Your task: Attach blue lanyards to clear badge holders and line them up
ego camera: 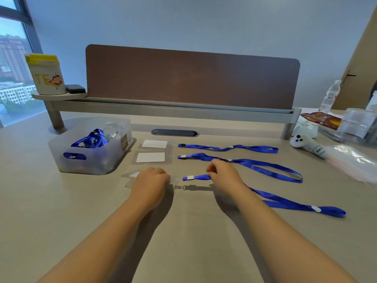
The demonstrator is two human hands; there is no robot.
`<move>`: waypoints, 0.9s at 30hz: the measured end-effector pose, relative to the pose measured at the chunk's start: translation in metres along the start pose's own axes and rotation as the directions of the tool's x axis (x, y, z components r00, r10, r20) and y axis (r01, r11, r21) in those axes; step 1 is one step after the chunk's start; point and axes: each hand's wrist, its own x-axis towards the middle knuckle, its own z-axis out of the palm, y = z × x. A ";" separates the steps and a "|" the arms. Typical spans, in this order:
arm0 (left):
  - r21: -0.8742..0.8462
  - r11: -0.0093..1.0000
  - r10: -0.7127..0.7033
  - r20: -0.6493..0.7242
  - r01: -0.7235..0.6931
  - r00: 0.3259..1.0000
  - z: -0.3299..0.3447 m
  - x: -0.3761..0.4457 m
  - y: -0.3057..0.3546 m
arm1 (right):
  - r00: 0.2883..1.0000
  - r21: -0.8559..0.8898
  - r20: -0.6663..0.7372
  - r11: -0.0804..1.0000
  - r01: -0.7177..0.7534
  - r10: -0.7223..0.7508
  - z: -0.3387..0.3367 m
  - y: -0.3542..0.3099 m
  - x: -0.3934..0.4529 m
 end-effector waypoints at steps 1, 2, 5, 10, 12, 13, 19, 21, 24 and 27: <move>0.035 0.999 0.003 0.053 -0.004 0.999 0.002 -0.003 0.002 | 0.999 -0.076 -0.046 0.997 0.004 -0.007 0.003 -0.001 -0.003; 0.054 0.999 -0.008 0.108 0.003 0.994 0.004 -0.005 0.004 | 0.997 -0.145 -0.079 0.989 -0.002 -0.010 0.005 -0.002 -0.006; 0.041 0.992 -0.129 0.297 0.122 0.946 0.007 -0.009 0.007 | 0.998 -0.258 -0.042 0.965 -0.055 0.046 0.013 0.001 -0.014; 0.032 0.969 -0.236 0.423 0.245 0.875 0.013 -0.011 0.001 | 0.939 -0.313 0.231 0.934 -0.174 0.253 0.027 0.015 -0.029; 0.023 0.969 -0.232 0.412 0.245 0.881 0.012 -0.011 0.000 | 0.930 -0.324 0.265 0.932 -0.163 0.255 0.027 0.024 -0.029; 0.014 0.970 -0.226 0.409 0.242 0.884 0.012 -0.011 -0.002 | 0.933 -0.322 0.274 0.936 -0.139 0.233 0.027 0.029 -0.027; 0.028 0.964 -0.256 0.366 0.265 0.895 0.011 -0.011 -0.015 | 0.964 -0.324 0.245 0.946 -0.019 0.103 0.025 0.041 -0.007; 0.039 0.964 -0.258 0.357 0.262 0.898 0.013 -0.008 -0.019 | 0.967 -0.310 0.234 0.950 -0.021 0.098 0.026 0.041 -0.002; 0.013 0.961 -0.262 0.350 0.275 0.899 0.012 -0.008 -0.019 | 0.971 -0.291 0.209 0.955 -0.054 0.119 0.027 0.039 -0.003; -0.039 0.968 -0.231 0.226 0.246 0.946 0.009 -0.007 -0.018 | 0.995 -0.279 0.091 0.960 -0.004 0.030 0.022 0.035 -0.007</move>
